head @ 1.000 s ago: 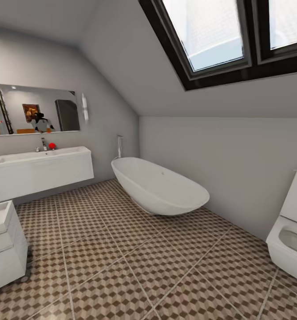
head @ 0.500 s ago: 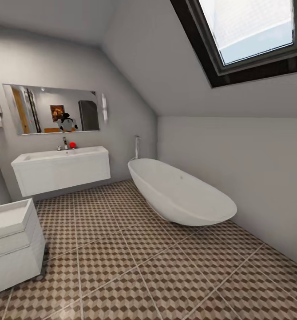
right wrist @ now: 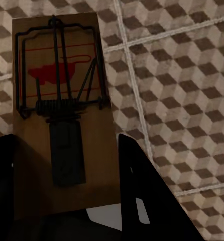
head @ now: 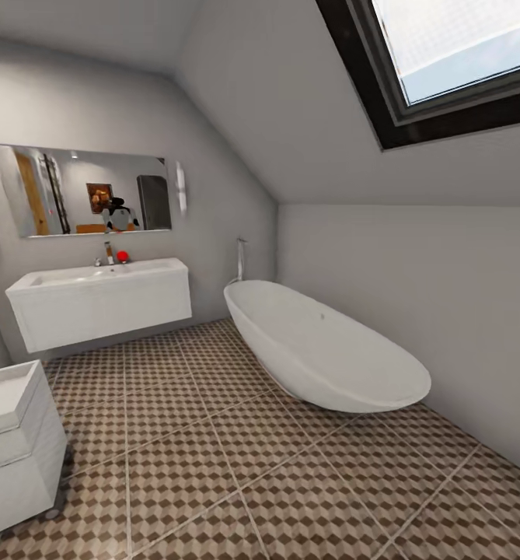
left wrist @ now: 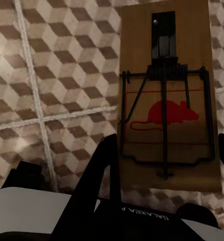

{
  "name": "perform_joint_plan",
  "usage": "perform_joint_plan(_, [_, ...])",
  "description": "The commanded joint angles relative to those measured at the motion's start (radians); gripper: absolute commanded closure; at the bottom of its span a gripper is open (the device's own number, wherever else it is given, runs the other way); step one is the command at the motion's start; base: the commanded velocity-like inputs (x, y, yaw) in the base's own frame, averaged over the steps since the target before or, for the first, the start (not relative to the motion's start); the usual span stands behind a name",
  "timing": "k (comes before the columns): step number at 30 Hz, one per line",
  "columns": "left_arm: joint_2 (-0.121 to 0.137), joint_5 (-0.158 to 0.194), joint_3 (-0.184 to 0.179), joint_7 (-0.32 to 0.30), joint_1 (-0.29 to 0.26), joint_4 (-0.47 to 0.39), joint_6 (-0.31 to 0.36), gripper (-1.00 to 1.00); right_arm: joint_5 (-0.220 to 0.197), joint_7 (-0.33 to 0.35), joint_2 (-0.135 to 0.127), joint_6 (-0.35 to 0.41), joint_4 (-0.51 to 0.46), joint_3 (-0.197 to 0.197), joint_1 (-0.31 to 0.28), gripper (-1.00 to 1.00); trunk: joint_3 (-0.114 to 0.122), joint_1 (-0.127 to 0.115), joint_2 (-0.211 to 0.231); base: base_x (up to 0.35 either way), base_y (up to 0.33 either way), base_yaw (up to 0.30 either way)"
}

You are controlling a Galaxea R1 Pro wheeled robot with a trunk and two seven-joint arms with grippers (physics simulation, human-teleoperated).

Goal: Take the four mousetraps from the cabinet in the bathroom and place them on the bathroom floor. Make sure all four end up on the same floor surface, and ensure that at least two of them are either under or directly next to the same bathroom sink.

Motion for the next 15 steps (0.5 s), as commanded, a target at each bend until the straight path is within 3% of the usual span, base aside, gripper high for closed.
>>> perform_joint_plan(1, [0.000,0.011,-0.007,-0.003,0.000,0.000,0.005,1.00,0.001,0.003,0.000,0.002,0.001,0.006,-0.001,1.00,-0.001,0.001,-0.001,0.324,0.000,0.000])
perform_joint_plan(6, [0.000,0.011,-0.007,-0.003,-0.001,0.000,0.005,1.00,0.001,0.002,0.000,0.000,0.001,0.005,-0.001,1.00,-0.001,0.001,-0.001,0.324,0.000,0.108])
perform_joint_plan(15, [0.000,0.011,-0.007,-0.003,-0.001,0.000,0.005,1.00,0.001,0.002,0.000,0.000,0.001,0.004,-0.001,1.00,-0.001,0.001,-0.001,0.324,0.000,0.258])
